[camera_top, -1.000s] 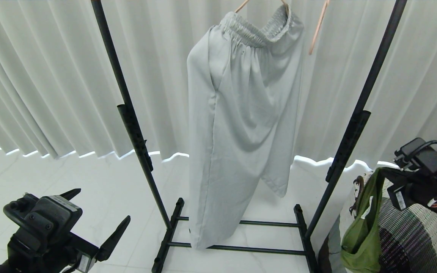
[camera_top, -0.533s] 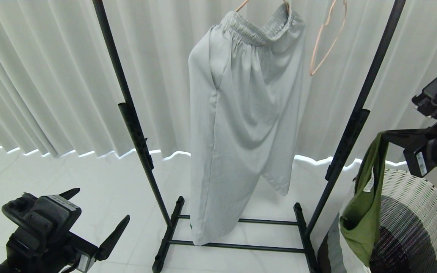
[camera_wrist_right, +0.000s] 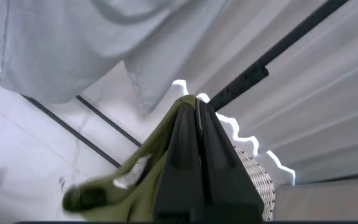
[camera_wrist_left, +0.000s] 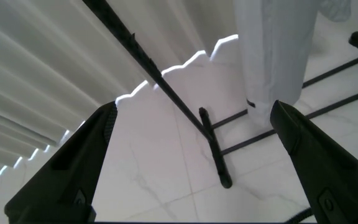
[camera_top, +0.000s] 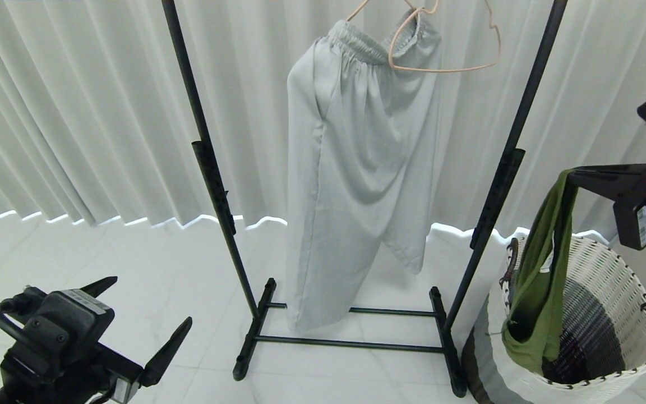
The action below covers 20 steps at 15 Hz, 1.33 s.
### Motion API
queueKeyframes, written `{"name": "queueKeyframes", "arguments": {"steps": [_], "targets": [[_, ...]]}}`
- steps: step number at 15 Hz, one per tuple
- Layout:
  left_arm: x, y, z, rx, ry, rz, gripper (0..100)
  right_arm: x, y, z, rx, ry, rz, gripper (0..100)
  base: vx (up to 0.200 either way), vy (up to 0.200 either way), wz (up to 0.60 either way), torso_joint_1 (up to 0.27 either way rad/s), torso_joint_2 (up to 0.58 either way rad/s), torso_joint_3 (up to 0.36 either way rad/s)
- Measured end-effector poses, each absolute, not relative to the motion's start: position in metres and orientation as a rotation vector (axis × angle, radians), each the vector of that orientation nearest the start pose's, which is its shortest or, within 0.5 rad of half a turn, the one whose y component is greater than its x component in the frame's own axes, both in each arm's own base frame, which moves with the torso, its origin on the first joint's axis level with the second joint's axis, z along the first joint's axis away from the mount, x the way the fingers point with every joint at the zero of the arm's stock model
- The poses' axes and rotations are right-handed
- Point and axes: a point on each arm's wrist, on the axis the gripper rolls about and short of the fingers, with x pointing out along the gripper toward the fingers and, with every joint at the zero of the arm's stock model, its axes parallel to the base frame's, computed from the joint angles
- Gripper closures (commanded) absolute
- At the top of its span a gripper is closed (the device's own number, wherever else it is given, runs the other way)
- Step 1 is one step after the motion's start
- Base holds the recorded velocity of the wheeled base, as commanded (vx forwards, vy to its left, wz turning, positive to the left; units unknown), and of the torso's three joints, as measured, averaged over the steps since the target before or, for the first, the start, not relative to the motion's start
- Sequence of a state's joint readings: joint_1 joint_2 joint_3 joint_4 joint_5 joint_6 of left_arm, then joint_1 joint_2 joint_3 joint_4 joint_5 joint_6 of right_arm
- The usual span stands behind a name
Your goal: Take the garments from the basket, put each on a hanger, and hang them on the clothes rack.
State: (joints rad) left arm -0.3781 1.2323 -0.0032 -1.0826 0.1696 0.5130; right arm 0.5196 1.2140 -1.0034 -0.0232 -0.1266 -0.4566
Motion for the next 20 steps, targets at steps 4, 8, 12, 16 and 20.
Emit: {"name": "queueKeyframes", "arguments": {"steps": [4,8,12,16,20], "targets": [[0.12,-0.062,0.139,0.531,0.007,-0.353,0,0.155,0.108,0.311,-0.461,0.053,0.522,100,0.0,0.0,0.0,0.0,0.0,0.0],[0.142,-0.095,0.175,0.481,-0.136,-0.433,0,0.141,0.138,0.32,-0.359,0.031,0.674,100,0.0,0.0,0.0,0.0,0.0,0.0],[0.141,-0.15,0.183,0.384,-0.161,-0.65,0,0.123,0.162,0.325,-0.316,0.011,0.818,100,0.0,0.0,0.0,0.0,0.0,0.0],[0.143,-0.203,0.179,0.264,-0.106,-0.797,0,0.109,0.182,0.323,-0.324,0.003,0.927,100,0.0,0.0,0.0,0.0,0.0,0.0],[0.146,-0.23,0.162,0.266,-0.053,-0.848,0,0.104,0.196,0.321,-0.333,0.007,0.978,100,0.0,0.0,0.0,0.0,0.0,0.0]]}}
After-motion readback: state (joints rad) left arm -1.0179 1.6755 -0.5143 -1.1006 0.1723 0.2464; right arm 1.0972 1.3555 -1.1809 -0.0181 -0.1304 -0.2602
